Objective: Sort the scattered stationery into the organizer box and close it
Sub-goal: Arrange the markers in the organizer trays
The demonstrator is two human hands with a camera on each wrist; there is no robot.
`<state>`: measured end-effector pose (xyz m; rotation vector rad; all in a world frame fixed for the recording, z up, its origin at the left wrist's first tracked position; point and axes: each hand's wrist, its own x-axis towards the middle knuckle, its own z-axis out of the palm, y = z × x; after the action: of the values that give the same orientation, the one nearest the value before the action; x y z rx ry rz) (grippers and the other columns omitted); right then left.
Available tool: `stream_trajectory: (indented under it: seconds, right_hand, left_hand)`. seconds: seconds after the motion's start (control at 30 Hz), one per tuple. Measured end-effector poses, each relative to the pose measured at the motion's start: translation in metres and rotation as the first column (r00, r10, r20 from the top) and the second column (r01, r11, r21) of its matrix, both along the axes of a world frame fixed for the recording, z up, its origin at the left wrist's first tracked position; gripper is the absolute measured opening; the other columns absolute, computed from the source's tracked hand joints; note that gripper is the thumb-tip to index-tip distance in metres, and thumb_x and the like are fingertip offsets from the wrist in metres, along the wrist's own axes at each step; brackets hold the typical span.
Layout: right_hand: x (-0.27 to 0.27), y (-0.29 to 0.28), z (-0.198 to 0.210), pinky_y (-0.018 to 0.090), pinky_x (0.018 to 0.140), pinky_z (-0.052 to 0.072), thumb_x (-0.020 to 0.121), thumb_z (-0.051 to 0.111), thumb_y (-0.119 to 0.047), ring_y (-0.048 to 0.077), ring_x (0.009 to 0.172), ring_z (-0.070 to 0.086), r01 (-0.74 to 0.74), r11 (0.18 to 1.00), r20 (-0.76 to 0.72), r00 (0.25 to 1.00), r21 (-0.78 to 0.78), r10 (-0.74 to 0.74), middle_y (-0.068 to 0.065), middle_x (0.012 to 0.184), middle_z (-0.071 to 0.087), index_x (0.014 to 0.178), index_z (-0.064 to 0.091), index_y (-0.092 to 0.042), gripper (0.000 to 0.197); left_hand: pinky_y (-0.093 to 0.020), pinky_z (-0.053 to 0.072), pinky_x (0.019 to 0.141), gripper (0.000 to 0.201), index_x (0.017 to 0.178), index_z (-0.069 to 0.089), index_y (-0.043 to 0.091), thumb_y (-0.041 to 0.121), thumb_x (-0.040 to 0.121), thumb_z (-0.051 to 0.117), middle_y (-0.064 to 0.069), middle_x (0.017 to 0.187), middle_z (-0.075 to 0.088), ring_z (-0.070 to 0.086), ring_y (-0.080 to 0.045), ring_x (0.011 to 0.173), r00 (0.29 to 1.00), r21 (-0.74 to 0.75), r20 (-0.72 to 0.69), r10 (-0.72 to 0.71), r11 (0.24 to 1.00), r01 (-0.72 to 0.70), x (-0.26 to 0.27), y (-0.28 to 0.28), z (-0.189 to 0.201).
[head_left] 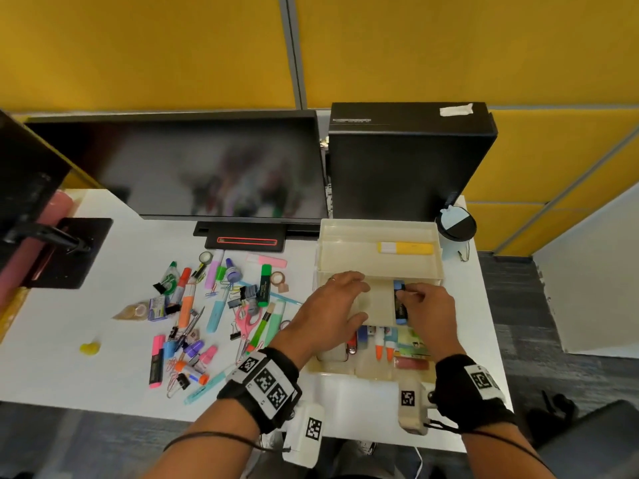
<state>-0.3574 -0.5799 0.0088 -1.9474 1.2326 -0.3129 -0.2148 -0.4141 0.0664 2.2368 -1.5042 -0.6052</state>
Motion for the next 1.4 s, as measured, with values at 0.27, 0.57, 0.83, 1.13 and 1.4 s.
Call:
stream_trajectory:
  seconds: [0.27, 0.57, 0.83, 1.13, 1.4]
  right_hand:
    - [0.001, 0.035, 0.008, 0.03, 0.061, 0.038, 0.094, 0.064, -0.004, 0.028, 0.068, 0.058, -0.026, 0.982, -0.066, 0.998, -0.186, 0.014, 0.012, 0.076, 0.063, 0.076, 0.065, -0.01, 0.019]
    - [0.097, 0.152, 0.023, 0.032, 0.076, 0.05, 0.09, 0.071, -0.002, 0.021, 0.077, 0.063, -0.301, 0.933, 0.1, 0.941, -0.196, 0.324, -0.003, 0.085, 0.065, 0.092, 0.073, -0.015, 0.013]
    - [0.228, 0.198, -0.04, 0.034, 0.07, 0.052, 0.097, 0.064, -0.02, 0.026, 0.078, 0.065, -0.476, 0.879, -0.126, 0.874, -0.032, 0.469, 0.005, 0.086, 0.068, 0.086, 0.065, -0.014, 0.012]
    - [0.272, 0.2, -0.082, 0.031, 0.063, 0.045, 0.093, 0.064, -0.035, 0.032, 0.071, 0.061, -0.394, 0.911, -0.371, 0.869, -0.119, 0.327, 0.015, 0.087, 0.068, 0.088, 0.067, -0.009, 0.026]
    - [0.277, 0.207, -0.072, 0.036, 0.073, 0.049, 0.095, 0.067, -0.029, 0.041, 0.092, 0.069, -0.323, 0.939, -0.459, 0.856, -0.118, 0.237, 0.019, 0.098, 0.073, 0.101, 0.071, -0.007, 0.023]
  left_hand:
    - [-0.027, 0.046, 0.105, 0.044, 0.139, 0.053, 0.032, 0.035, 0.097, 0.066, 0.017, 0.154, 0.034, 0.041, -0.008, 0.137, 0.991, -0.062, -0.098, 0.093, 0.993, -0.1, 0.04, 0.084, -0.006]
    - [-0.028, 0.045, 0.103, 0.036, 0.127, 0.065, 0.022, 0.024, 0.091, 0.072, 0.006, 0.14, 0.052, 0.051, -0.015, 0.126, 0.938, -0.055, -0.127, 0.323, 0.942, -0.331, 0.112, 0.196, -0.04]
    - [-0.027, 0.05, 0.093, 0.03, 0.121, 0.067, 0.029, 0.031, 0.092, 0.071, 0.011, 0.124, 0.062, 0.059, -0.008, 0.109, 0.859, -0.001, -0.169, 0.484, 0.871, -0.491, 0.147, 0.269, -0.071]
    - [-0.025, 0.04, 0.076, 0.019, 0.108, 0.068, 0.02, 0.025, 0.09, 0.066, -0.001, 0.109, 0.066, 0.063, -0.022, 0.102, 0.635, 0.171, -0.027, 0.772, 0.629, -0.758, 0.184, 0.361, -0.101]
    - [-0.033, 0.052, 0.079, 0.041, 0.106, 0.065, 0.018, 0.049, 0.081, 0.073, 0.0, 0.107, 0.066, 0.065, -0.023, 0.099, 0.532, 0.393, -0.07, 0.844, 0.514, -0.763, 0.194, 0.378, -0.131]
